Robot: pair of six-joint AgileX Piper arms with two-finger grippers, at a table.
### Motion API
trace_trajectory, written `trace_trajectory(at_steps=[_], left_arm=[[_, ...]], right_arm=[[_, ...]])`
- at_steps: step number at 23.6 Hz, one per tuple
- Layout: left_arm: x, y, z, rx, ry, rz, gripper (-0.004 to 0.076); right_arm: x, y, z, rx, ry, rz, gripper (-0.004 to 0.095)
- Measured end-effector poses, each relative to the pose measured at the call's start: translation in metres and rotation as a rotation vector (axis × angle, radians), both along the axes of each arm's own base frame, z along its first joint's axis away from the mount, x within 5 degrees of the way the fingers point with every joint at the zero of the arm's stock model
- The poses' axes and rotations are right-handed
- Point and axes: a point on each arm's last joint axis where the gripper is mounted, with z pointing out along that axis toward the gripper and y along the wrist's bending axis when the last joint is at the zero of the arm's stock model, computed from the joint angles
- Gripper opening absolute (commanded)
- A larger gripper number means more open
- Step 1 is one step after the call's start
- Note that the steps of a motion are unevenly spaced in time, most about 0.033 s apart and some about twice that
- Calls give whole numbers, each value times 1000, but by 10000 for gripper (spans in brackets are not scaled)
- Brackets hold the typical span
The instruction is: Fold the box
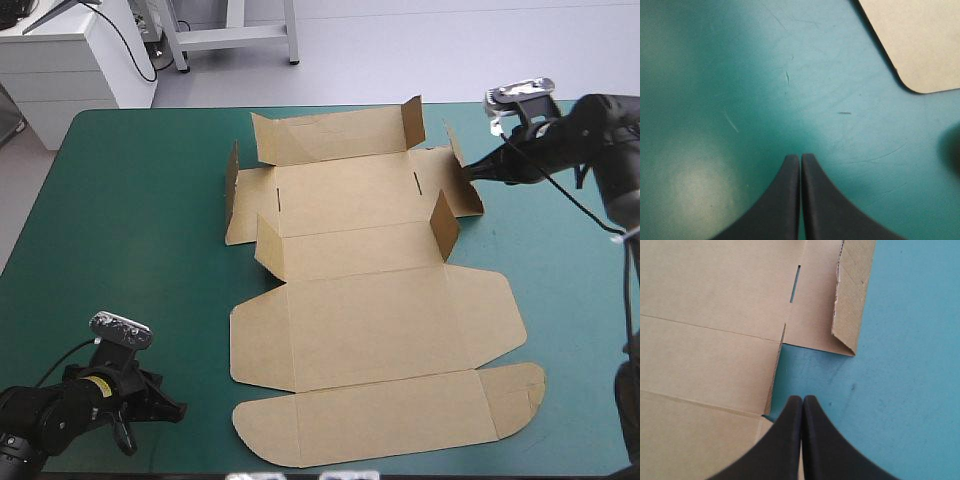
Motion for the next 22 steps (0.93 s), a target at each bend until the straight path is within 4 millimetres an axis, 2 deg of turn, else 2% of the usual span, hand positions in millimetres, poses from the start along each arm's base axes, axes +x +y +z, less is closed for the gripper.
trace_trajectory(at_steps=[6, 8, 10, 14, 16, 22], left_arm=[[0, 0, 0, 0, 1, 0, -8], [0, 0, 0, 1, 5, -1, -8], [-1, 0, 0, 1, 8, -1, -8], [-1, 0, 0, 1, 7, -1, -8], [0, 0, 0, 1, 6, -1, -8], [1, 0, 1, -2, -11, 1, -8]], right_arm=[[50, 25, -29, -162, 38, 2, -11], [65, 29, -38, -172, 46, 3, 36], [84, 31, -47, -195, 59, -3, 266], [101, 33, -58, -205, 90, -13, 642], [109, 35, -62, -182, 97, -36, 675], [126, 41, -86, -152, 134, -69, 673]])
